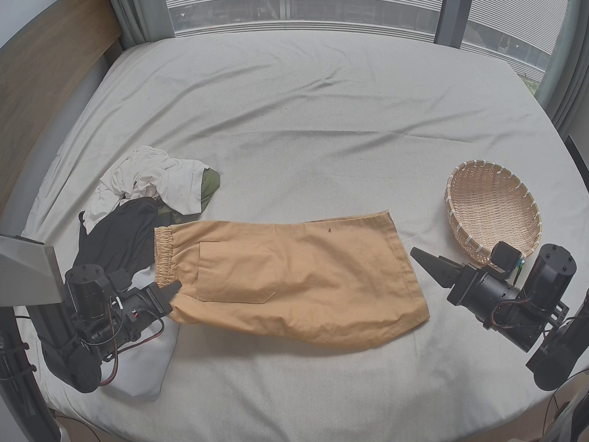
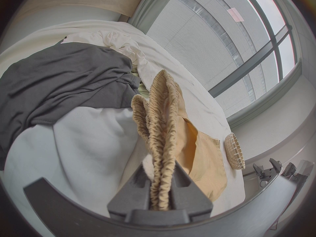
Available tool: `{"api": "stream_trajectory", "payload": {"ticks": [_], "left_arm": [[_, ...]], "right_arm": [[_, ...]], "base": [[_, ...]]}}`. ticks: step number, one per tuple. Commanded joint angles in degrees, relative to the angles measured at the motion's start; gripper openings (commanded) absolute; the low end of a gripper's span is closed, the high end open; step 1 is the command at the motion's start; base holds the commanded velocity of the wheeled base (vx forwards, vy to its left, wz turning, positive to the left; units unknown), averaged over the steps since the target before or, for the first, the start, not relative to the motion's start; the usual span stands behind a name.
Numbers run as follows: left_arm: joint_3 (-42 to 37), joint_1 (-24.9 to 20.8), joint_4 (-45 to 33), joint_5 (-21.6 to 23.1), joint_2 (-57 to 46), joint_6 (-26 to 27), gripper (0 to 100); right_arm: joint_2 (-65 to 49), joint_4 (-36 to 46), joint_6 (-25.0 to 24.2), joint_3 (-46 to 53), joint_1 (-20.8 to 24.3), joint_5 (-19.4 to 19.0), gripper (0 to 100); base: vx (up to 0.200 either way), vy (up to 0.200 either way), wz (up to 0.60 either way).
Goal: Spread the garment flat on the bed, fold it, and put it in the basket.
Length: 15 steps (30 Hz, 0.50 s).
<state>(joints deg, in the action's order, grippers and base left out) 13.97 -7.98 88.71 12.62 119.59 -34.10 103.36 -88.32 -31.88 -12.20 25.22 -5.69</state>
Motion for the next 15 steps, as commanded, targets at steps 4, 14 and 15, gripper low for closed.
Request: {"api": "stream_trajectory", "payload": {"ticks": [4,14,15], "left_arm": [[0.4,-1.6,0.1,1.9,-1.6,0.2,0],[7.7,-11.0,0.1,2.5,-2.7,-1.6,0],[9.5,-12.4,0.1,2.3,-2.6,-2.4,0]], "right_arm": [[0.0,0.0,-1.0,-0.4,-0.2,-0.2,100],[0.3,-0.1,-2.3,-0.9,0.1,-0.5,100],[0.3,0.0,-2.3,-1.3,0.0,-0.4,100]], "base": [[0.000,0.000,0.00],[0.000,0.000,0.00],[0.000,0.000,0.00]]}}
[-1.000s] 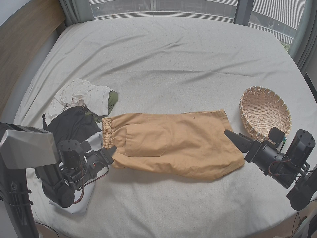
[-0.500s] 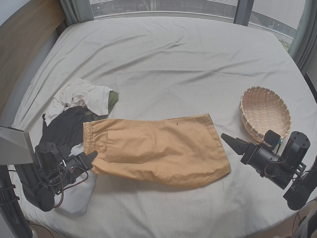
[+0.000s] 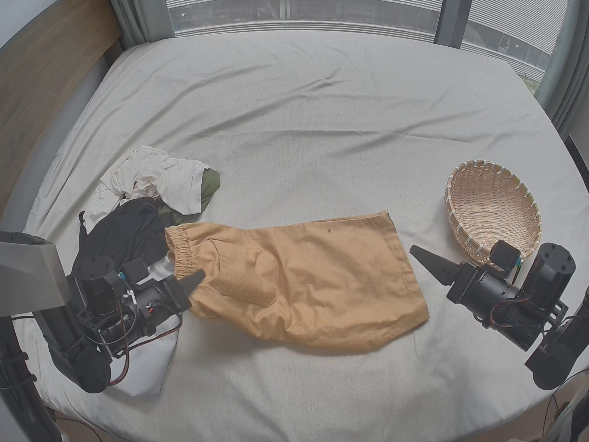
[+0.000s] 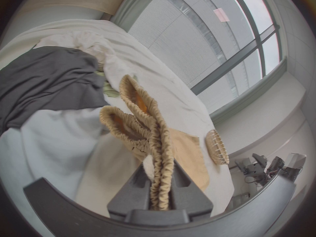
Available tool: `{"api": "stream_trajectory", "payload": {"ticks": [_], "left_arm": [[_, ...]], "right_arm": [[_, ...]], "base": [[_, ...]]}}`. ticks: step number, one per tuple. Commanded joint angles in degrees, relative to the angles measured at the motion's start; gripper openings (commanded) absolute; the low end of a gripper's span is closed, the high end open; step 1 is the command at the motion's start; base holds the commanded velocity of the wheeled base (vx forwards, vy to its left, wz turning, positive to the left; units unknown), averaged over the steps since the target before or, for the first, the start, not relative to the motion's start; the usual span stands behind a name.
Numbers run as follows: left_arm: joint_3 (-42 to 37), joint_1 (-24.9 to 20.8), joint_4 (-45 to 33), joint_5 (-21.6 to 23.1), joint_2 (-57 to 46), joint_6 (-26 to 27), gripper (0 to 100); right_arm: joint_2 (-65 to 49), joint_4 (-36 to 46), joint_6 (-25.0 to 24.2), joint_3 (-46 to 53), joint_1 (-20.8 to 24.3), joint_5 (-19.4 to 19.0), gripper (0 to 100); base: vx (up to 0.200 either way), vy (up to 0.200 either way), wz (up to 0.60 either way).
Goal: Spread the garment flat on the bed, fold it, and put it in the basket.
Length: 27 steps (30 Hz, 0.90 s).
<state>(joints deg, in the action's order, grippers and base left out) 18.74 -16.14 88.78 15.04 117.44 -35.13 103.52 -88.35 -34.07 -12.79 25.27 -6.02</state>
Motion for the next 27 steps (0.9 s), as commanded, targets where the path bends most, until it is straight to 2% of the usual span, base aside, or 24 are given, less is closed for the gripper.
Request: {"api": "stream_trajectory", "payload": {"ticks": [1,4,15,27], "left_arm": [[4.7,-4.3,0.0,-0.1,-0.5,-1.3,0],[8.8,-7.9,0.0,-0.4,-0.1,-3.1,0],[19.1,-16.9,-0.1,-0.4,5.2,-3.6,0],[27.5,-22.3,-0.2,-0.4,12.8,-3.5,0]], "right_arm": [[0.2,0.0,-0.1,-0.7,0.0,0.0,100],[0.2,0.0,-0.1,-1.1,0.0,0.0,100],[-0.2,-0.1,-2.0,-0.7,-1.0,0.0,100],[-0.2,-0.1,-2.7,-0.8,-2.0,0.0,100]], "base": [[0.000,0.000,0.00],[0.000,0.000,0.00],[0.000,0.000,0.00],[0.000,0.000,0.00]]}}
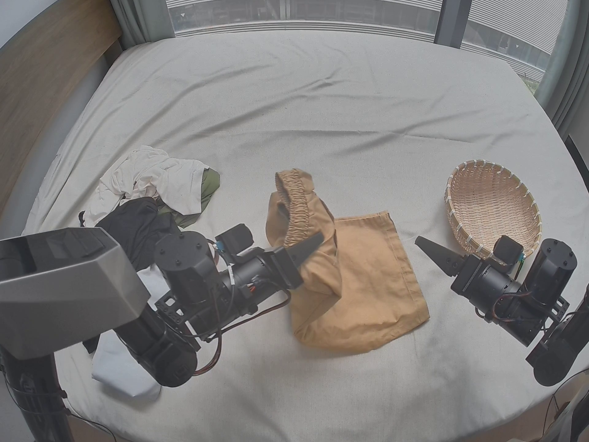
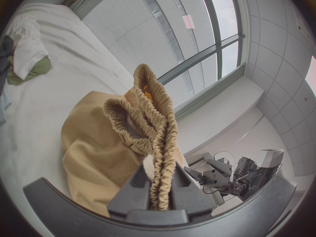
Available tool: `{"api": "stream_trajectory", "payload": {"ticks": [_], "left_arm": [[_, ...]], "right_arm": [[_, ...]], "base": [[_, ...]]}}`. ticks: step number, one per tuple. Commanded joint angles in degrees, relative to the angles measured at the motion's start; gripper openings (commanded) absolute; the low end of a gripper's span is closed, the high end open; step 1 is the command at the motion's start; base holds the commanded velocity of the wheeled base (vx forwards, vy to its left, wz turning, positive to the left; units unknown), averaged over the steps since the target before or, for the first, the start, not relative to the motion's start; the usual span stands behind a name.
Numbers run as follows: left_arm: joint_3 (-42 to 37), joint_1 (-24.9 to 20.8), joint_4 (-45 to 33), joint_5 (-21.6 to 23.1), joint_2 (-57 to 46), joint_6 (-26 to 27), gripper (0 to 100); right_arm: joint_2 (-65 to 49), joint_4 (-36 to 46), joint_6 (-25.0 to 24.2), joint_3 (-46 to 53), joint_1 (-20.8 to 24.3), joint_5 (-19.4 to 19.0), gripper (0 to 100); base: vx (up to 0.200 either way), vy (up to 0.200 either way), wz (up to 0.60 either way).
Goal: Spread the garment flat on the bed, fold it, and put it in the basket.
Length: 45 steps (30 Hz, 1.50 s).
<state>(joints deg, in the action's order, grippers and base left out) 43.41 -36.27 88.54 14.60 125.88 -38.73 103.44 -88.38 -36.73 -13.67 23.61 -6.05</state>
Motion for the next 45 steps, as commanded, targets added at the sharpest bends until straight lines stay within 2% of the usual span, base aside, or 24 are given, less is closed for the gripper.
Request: {"api": "stream_trajectory", "payload": {"ticks": [1,13,14,27,32,38,45], "left_arm": [[3.3,-2.4,0.1,0.1,4.7,0.0,0],[5.1,-2.7,-1.7,0.4,6.8,0.1,0],[5.0,-2.6,-1.7,0.4,6.8,0.1,100],[4.6,-2.2,-2.1,-1.3,6.3,0.7,100],[-1.8,0.3,-1.7,-1.5,3.6,2.3,100],[-13.0,2.9,-0.2,-1.6,-2.1,5.8,100],[-20.1,7.4,-0.2,-1.6,-7.8,9.1,100]], "right_arm": [[-0.1,0.0,-0.1,0.0,-0.4,0.0,100],[-0.2,0.0,-0.9,0.0,-0.4,0.0,100],[-0.2,0.0,-0.9,0.0,-0.3,0.0,100],[0.3,0.1,-0.9,0.7,-0.4,0.1,100],[1.2,0.1,-0.9,2.2,-0.7,0.0,100],[3.1,0.1,-0.9,2.6,0.0,0.0,100],[4.5,0.1,-0.7,1.6,1.4,-0.2,100]], "base": [[0.000,0.000,0.00],[0.000,0.000,0.00],[0.000,0.000,0.00],[0.000,0.000,0.00],[0.000,0.000,0.00],[0.000,0.000,0.00],[0.000,0.000,0.00]]}}
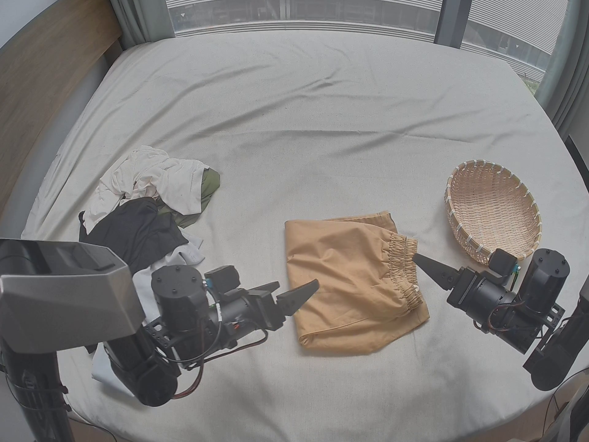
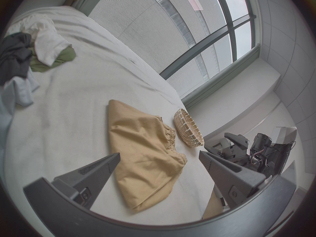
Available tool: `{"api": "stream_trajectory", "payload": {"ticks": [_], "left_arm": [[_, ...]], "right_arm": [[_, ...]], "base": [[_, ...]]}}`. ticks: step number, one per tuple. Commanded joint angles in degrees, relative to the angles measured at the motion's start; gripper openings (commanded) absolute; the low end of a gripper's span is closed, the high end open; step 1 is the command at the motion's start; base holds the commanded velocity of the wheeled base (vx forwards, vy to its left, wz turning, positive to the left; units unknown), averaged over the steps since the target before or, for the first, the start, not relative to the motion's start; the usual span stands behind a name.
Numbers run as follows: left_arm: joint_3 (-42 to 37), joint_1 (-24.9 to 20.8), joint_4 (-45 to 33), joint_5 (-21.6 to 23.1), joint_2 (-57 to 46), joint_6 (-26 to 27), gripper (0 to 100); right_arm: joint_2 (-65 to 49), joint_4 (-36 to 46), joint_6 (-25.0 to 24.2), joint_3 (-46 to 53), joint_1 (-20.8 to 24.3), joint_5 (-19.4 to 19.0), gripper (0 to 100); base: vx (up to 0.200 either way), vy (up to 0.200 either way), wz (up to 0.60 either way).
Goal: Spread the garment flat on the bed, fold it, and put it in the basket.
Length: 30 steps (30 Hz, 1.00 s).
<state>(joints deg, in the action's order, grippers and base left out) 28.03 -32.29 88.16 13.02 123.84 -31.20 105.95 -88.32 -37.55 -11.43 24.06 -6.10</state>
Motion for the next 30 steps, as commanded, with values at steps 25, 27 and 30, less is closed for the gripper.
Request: {"api": "stream_trajectory", "payload": {"ticks": [25,27,30], "left_arm": [[-15.9,10.7,0.3,0.1,-8.8,9.1,100],[-16.2,10.7,0.3,0.1,-8.7,9.1,100],[-16.2,10.7,0.3,0.1,-8.7,9.1,100]], "right_arm": [[14.0,0.0,0.5,1.4,-4.0,0.0,100],[15.4,-0.1,0.5,1.3,-3.9,0.2,100],[16.2,-0.1,0.5,1.2,-3.6,0.2,100]], "base": [[0.000,0.000,0.00],[0.000,0.000,0.00],[0.000,0.000,0.00]]}}
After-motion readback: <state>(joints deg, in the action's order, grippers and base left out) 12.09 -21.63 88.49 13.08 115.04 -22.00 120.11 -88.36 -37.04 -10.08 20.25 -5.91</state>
